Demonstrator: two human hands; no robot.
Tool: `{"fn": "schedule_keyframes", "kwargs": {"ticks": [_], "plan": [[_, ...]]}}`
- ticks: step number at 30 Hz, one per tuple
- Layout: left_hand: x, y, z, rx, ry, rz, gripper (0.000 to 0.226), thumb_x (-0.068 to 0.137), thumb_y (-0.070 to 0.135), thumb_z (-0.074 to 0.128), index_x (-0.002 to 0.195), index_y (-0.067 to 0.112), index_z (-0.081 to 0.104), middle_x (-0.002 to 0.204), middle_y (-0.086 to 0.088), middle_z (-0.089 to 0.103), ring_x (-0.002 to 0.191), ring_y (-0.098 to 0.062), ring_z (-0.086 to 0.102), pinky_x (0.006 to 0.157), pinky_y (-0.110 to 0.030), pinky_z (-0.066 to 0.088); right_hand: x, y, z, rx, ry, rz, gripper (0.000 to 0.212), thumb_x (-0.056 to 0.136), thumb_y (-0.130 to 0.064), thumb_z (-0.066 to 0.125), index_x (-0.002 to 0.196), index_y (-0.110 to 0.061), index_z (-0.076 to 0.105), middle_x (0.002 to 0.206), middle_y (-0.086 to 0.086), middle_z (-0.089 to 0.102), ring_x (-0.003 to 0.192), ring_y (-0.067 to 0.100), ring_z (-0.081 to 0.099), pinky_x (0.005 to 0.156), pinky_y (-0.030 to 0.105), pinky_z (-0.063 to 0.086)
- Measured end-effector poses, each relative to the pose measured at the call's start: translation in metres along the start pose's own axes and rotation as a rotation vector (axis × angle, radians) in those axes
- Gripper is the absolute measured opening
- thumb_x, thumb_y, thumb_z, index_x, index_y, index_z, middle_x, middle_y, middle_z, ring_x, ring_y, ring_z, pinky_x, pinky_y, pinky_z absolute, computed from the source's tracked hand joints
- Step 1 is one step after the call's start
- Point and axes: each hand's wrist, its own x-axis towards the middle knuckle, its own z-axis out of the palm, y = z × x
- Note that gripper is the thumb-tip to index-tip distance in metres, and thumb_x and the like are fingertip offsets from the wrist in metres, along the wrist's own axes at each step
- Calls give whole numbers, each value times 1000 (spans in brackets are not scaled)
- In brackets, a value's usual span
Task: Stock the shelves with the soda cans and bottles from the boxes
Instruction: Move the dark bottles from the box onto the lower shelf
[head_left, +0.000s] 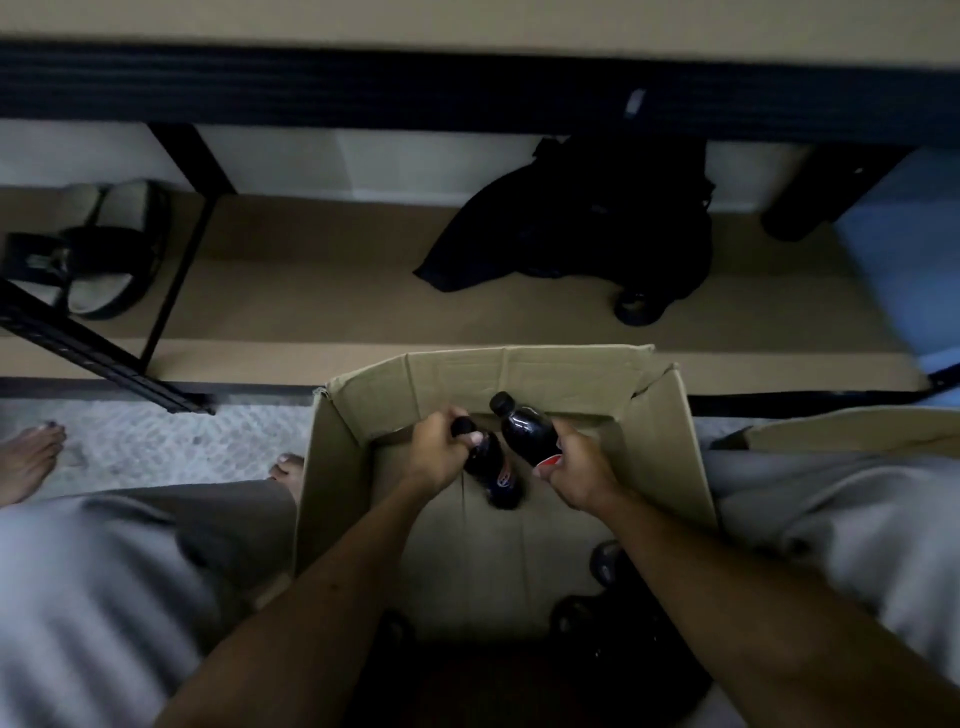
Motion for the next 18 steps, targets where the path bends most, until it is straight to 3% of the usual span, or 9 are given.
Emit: {"fn": "schedule_keyframes", "kwargs": {"ticks": [3,6,8,11,14,18], "plan": [[-12,34,-3,-84,13,118,26,84,-1,68,100,16,56,101,-6,64,100,-22,61,87,-29,49,-12,-20,-16,121,68,-36,64,72,-18,82,130,-24,54,111,0,68,102,21,63,92,37,51],[-26,74,-21,-362,87,182,24,85,-8,65,103,6,57,92,-4,64,87,-17,61,71,-15,50,-25,-44,-35,257,133,-80,61,71,-16,84,126,-24,57,107,-3,70,100,18,65,94,39,51],[-35,103,-36,-458,119,277,23,85,-8,65,104,3,59,92,-8,67,82,-16,63,73,-19,53,-36,-62,-52,394,143,-140,56,71,-12,83,120,-26,60,103,-7,72,98,13,67,96,42,52],[-55,150,-55,-565,148,455,19,84,3,69,99,13,66,101,-19,71,92,-25,66,87,-38,53,-58,-93,-82,536,247,-265,45,73,-10,82,109,-31,64,100,-8,74,94,10,70,93,45,55],[-78,201,-69,-652,175,579,15,84,13,67,98,18,66,96,-14,74,94,-24,69,93,-43,52,-88,-126,-117,593,356,-403,45,76,-13,80,113,-34,64,99,-9,75,93,9,71,90,42,57],[-109,269,-84,-713,137,728,6,93,14,62,98,14,65,85,-7,73,78,-18,66,80,-39,53,-123,-161,-165,631,442,-572,48,78,-11,79,120,-28,64,101,-7,75,95,12,72,89,43,57]]}}
